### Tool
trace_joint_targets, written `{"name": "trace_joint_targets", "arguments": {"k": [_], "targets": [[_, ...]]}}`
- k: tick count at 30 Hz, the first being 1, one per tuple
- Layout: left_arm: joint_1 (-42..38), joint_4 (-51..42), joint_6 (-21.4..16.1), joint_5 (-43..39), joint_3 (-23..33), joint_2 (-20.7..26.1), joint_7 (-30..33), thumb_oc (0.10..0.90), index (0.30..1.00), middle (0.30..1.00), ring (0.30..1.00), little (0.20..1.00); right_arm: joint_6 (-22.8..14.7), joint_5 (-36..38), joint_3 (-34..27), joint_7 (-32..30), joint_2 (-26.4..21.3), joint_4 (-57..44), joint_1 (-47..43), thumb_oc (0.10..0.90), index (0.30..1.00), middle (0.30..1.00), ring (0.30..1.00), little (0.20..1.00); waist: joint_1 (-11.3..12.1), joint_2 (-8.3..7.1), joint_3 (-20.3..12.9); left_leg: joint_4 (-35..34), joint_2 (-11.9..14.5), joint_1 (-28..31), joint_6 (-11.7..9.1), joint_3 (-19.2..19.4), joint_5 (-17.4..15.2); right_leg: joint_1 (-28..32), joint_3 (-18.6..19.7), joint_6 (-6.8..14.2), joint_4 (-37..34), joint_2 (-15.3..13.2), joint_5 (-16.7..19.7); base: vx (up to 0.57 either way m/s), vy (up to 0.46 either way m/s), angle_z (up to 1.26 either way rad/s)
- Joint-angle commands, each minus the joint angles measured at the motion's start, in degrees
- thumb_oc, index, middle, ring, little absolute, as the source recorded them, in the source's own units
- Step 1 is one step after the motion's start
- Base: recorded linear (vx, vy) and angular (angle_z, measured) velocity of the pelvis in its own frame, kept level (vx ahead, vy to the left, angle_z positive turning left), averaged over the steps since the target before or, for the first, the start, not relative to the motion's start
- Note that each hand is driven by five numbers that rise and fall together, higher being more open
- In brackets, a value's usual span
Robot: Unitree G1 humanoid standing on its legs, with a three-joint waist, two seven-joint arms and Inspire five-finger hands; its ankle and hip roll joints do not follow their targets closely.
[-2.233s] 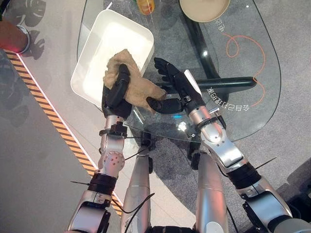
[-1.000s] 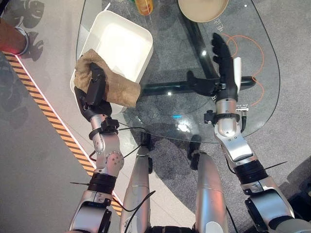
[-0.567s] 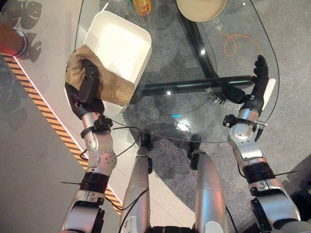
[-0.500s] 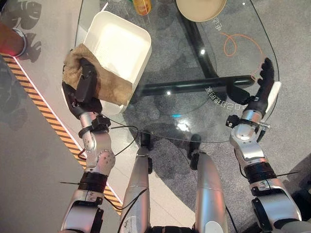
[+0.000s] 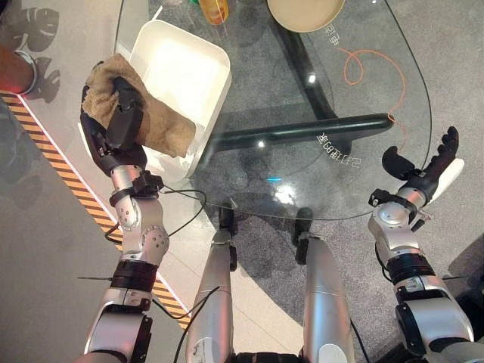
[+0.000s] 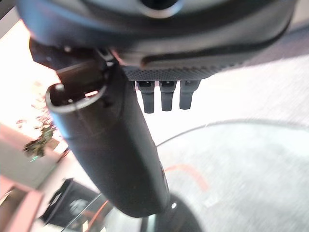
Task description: Wipe the table with a cloth and put it in the basket.
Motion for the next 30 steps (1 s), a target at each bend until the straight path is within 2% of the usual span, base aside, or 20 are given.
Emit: {"name": "trace_joint_targets", "arguments": {"k": [1,3,9,17,30], "targets": [[-8.3,-3.0,-9.5,5.9,3.5,6.0,2.1,0.1,0.3,0.3,0.3,0.2,-3.5,1.8,-1.4,-5.4,-5.4,-0.2,-1.7,0.8,0.9,0.9,0.9,0.9,-0.2,0.33,-1.6,4.4,-3.9,1.3,5.4,3.8,-6.9,3.5,-0.7,-0.9,-5.1,4.1,2.6,0.0,0.0,0.0],[-8.4,-2.8,-9.5,6.0,3.4,6.1,2.2,0.1,0.3,0.3,0.3,0.2,-3.6,1.8,-1.4,-5.4,-5.4,0.1,-1.8,0.8,0.9,0.9,0.9,0.9,-0.2,0.33,-1.6,4.4,-3.9,1.3,5.4,3.8,-6.9,3.4,-0.6,-0.9,-5.1,4.1,2.6,0.0,0.0,0.0],[-13.2,3.3,-8.0,8.7,1.2,8.7,5.0,0.1,0.3,0.3,0.3,0.2,-4.1,3.7,-1.9,-3.5,-6.2,11.5,-2.4,0.8,0.9,0.9,0.9,0.9,-0.9,0.61,-1.6,4.6,-3.6,1.1,5.4,4.1,-7.0,3.3,-0.1,-0.9,-5.4,4.4,2.6,-0.01,0.002,0.0],[-18.5,10.0,-4.8,12.3,-2.4,12.8,10.0,0.1,0.3,0.3,0.3,0.2,-2.6,3.7,-0.4,1.2,-7.0,20.9,-1.6,0.8,0.9,0.9,0.9,0.9,-1.8,0.9,-1.6,5.0,-3.2,1.0,5.5,4.7,-7.2,3.0,0.4,-1.0,-5.4,4.5,2.6,0.0,0.0,0.0],[-25.2,20.9,1.3,18.5,-9.1,17.8,15.3,0.1,0.3,0.3,0.3,0.2,1.4,4.6,2.4,8.6,-7.0,27.5,-0.5,0.8,0.9,0.9,0.9,0.9,-3.1,1.17,-1.6,5.0,-2.7,1.1,5.4,5.6,-7.0,2.7,1.0,-1.2,-5.5,4.6,2.6,0.0,0.008,-0.04]]}}
